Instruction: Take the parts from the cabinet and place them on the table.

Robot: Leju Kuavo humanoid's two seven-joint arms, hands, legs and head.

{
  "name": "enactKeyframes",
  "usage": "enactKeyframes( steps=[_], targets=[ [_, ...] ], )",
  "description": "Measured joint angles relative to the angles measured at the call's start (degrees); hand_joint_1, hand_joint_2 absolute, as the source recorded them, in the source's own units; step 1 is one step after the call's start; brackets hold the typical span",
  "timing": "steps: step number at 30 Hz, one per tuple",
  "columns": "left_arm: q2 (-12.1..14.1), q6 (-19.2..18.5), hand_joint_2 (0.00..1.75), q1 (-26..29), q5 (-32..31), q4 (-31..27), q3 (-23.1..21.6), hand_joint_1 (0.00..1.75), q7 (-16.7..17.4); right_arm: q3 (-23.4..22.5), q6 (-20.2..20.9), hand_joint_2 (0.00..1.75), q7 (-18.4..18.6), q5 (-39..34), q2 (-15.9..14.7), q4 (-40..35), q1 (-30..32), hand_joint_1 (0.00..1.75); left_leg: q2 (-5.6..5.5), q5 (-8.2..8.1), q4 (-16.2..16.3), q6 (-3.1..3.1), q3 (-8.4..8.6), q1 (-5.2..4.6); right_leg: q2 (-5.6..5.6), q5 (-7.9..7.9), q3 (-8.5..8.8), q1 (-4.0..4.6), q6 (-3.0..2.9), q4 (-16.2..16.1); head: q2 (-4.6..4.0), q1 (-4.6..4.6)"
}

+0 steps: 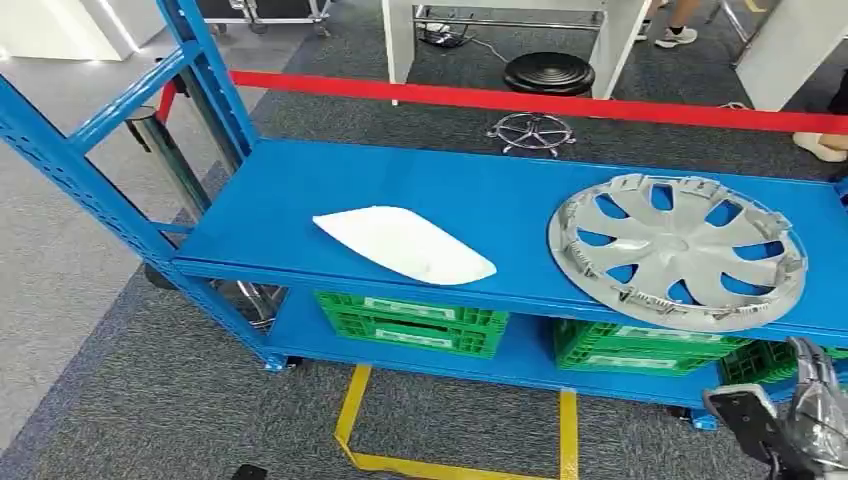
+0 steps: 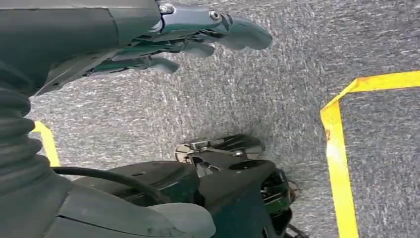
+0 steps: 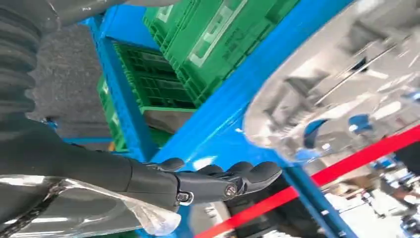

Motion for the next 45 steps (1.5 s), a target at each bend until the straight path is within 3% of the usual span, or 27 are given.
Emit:
enactKeyframes(
  steps=[6, 12, 23, 30, 40, 45],
  targets=[
    [0.3, -0.7, 1.75, -0.2, -1.0, 0.0, -0.4, 0.0, 0.2, 7.1, 1.2, 1.75, 7.6, 1.1, -6.2, -2.2, -0.8, 0.0, 0.0, 0.0, 0.0, 0.0, 0.0, 0.0, 0.0, 0.0, 0.01, 0.0, 0.0, 0.0, 0.0, 0.02],
    [0.3, -1.1, 1.75, -0.5, -2.0, 0.0, -0.7, 0.0, 0.5, 13.0, 3.8, 1.75, 13.0, -0.9, -11.8, -2.3, -4.5, 0.0, 0.0, 0.0, 0.0, 0.0, 0.01, -0.01, 0.01, 0.05, 0.0, -0.02, 0.07, 0.0, 0.0, -0.02],
    [0.6, -1.4, 1.75, -0.6, -2.2, 0.3, -0.8, 0.0, 1.0, 18.6, 11.1, 1.75, 20.7, -2.7, -21.4, -3.6, -7.9, 0.0, 0.0, 0.0, 0.0, 0.0, -0.01, -0.04, 0.0, 0.05, 0.01, -0.05, 0.08, 0.0, 0.0, 0.02],
    [0.7, -2.0, 1.75, -0.7, -2.7, 0.3, -0.9, 0.0, 1.1, 20.8, 18.7, 1.75, 23.3, -5.0, -27.3, -3.1, -12.6, 0.0, 0.0, 0.01, 0.0, 0.01, 0.0, -0.07, 0.01, 0.09, 0.01, -0.07, 0.14, 0.0, 0.0, 0.0],
    [0.7, -2.1, 1.75, -0.7, -3.1, 0.3, -0.9, 0.0, 1.1, 23.3, 19.8, 1.75, 24.0, -6.2, -30.3, -1.0, -16.4, 0.0, 0.0, 0.01, 0.0, 0.01, -0.01, -0.06, 0.02, 0.09, -0.01, -0.07, 0.14, 0.0, 0.0, 0.0],
    [0.8, -2.2, 1.75, -0.8, -3.4, 0.3, -0.8, 0.0, 1.3, 24.7, 22.4, 1.75, 24.4, -8.3, -32.1, 2.8, -21.2, 0.0, 0.0, 0.02, 0.0, 0.02, -0.01, -0.07, 0.03, 0.1, 0.01, -0.08, 0.15, 0.0, 0.0, 0.0]
  ],
)
